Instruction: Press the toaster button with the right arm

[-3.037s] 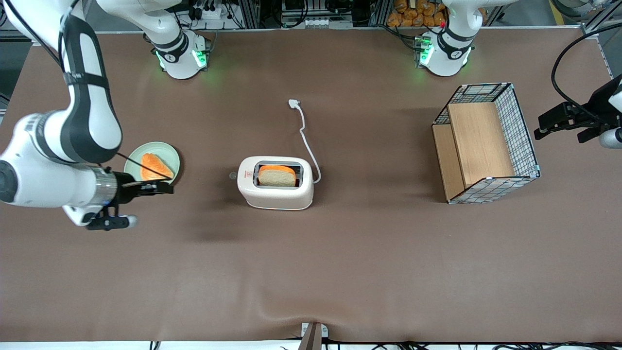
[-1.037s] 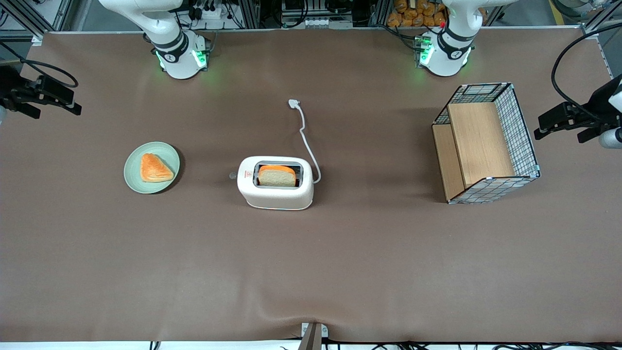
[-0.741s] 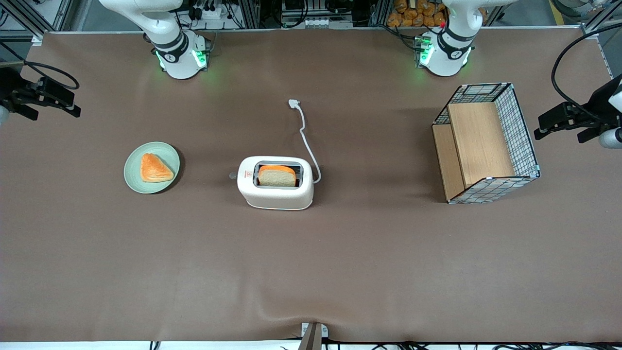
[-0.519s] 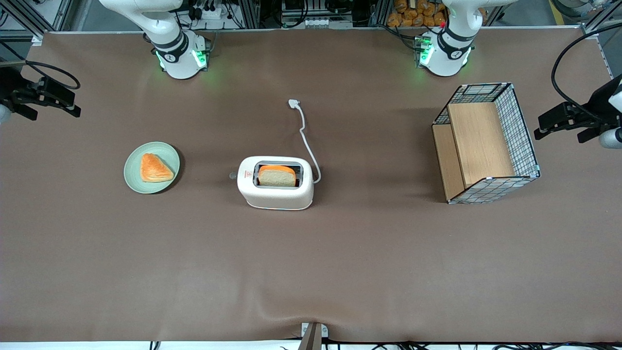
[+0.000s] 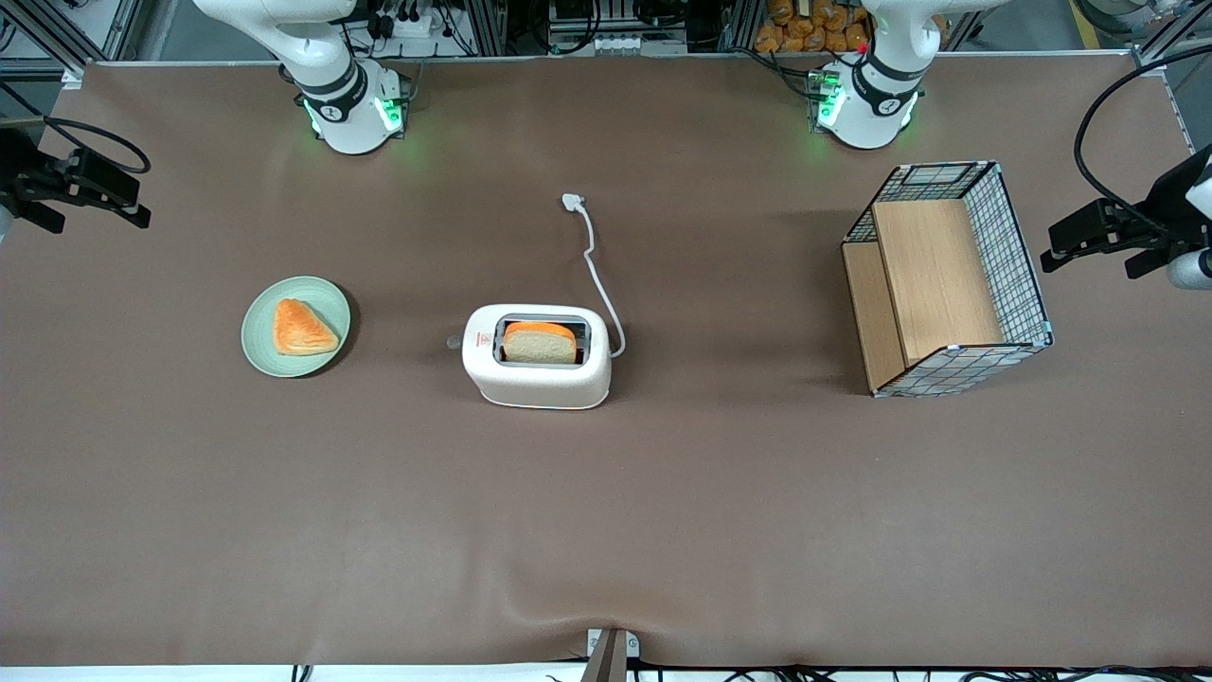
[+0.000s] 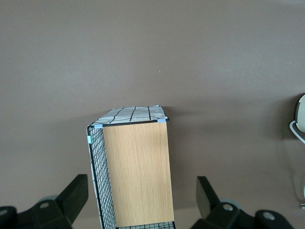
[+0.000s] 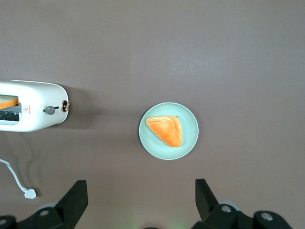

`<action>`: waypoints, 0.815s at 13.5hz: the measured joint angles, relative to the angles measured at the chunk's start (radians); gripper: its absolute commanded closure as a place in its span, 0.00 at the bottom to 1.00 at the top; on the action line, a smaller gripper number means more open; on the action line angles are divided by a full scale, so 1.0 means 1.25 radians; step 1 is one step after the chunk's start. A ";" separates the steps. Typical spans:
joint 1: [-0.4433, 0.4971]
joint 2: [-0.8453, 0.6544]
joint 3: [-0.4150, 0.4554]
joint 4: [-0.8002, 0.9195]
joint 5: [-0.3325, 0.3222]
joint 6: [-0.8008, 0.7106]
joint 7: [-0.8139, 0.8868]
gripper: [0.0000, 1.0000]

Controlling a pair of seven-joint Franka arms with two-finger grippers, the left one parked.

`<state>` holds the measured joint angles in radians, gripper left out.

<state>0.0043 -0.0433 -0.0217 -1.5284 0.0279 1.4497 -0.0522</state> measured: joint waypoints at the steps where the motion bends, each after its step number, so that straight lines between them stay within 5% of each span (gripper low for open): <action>1: 0.000 0.000 0.000 0.000 -0.001 0.000 0.000 0.00; 11: -0.018 0.000 0.000 -0.001 -0.004 0.000 0.000 0.00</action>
<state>-0.0184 -0.0427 -0.0218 -1.5293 0.0231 1.4497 -0.0518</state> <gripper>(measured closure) 0.000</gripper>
